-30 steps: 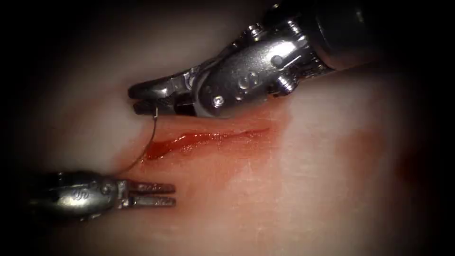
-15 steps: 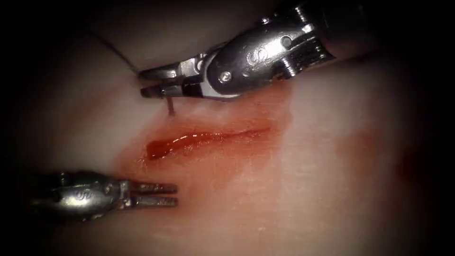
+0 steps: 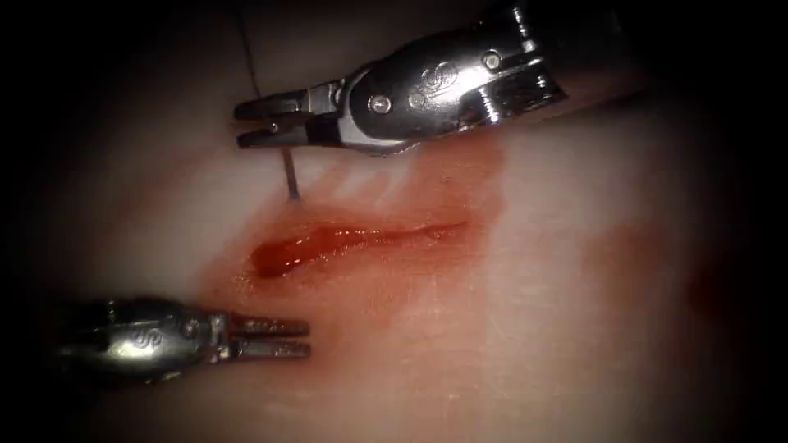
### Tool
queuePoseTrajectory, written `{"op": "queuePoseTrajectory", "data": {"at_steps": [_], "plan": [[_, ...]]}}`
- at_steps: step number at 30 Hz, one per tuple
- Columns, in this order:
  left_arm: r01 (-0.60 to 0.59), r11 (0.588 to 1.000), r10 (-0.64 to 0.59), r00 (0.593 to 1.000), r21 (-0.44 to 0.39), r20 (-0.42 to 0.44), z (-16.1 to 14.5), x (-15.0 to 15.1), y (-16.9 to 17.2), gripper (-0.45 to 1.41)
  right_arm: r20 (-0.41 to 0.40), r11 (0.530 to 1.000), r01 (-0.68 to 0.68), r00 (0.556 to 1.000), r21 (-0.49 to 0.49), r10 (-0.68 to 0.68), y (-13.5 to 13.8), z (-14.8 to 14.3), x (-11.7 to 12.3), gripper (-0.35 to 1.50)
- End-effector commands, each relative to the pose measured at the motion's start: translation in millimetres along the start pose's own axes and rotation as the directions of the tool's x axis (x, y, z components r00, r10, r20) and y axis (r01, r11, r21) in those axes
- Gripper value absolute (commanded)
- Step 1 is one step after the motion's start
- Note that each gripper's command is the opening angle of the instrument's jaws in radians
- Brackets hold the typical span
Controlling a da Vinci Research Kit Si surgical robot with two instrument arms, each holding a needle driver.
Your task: Wound Closure
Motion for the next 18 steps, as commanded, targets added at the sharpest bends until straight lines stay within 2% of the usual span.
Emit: {"op": "queuePoseTrajectory", "data": {"at_steps": [1, 4, 18], "plan": [[0.002, 1.000, -0.002, 1.000, -0.003, 0.000, 0.8, -0.5, 0.3, 0.07, 0.009, 1.000, -0.008, 1.000, -0.022, 0.008, 0.2, 0.4, -0.5, -0.35], [0.002, 1.000, -0.002, 1.000, -0.002, 0.003, 0.8, -0.5, 0.3, 0.07, 0.024, 0.998, -0.031, 0.999, -0.062, 0.033, 0.6, 0.1, -0.7, -0.35], [-0.004, 1.000, 0.004, 1.000, -0.001, 0.009, 0.8, -0.5, 0.4, 0.07, 0.011, 0.985, -0.160, 0.987, -0.070, 0.162, 1.1, 0.8, -0.8, -0.35]]}}
